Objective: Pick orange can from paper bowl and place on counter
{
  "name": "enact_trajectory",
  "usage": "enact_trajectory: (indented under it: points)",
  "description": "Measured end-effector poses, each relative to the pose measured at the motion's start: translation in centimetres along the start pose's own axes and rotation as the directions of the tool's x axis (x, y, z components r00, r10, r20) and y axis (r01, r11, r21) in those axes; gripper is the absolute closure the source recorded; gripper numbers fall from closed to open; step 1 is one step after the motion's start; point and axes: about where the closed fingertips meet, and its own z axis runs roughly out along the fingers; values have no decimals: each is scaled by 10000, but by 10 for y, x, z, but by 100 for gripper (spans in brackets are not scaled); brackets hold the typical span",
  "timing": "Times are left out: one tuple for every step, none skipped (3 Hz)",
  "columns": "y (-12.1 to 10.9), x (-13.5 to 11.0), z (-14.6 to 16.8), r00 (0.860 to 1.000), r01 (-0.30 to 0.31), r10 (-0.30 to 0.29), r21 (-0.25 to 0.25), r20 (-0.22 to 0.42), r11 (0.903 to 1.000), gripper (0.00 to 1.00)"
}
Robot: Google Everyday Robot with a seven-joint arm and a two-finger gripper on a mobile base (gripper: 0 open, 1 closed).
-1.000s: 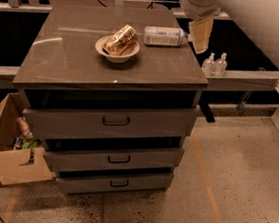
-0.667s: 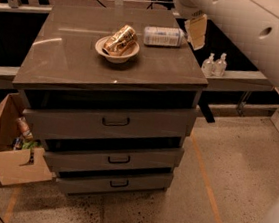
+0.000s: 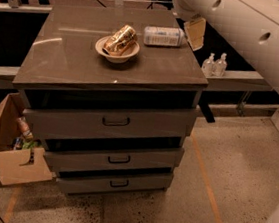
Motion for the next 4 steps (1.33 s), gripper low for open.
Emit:
enact_trajectory:
  points:
    - [-10,-17,25,9983,246,-304,1140,499,9932,0]
    - [-28,-31,45,9904,611,-865,2201,1077,9736,0]
    - [-46,-44,62,9728,1446,-1907,2986,1316,9434,0]
    - [-57,-74,84,9380,2208,-2975,3547,1782,9085,0]
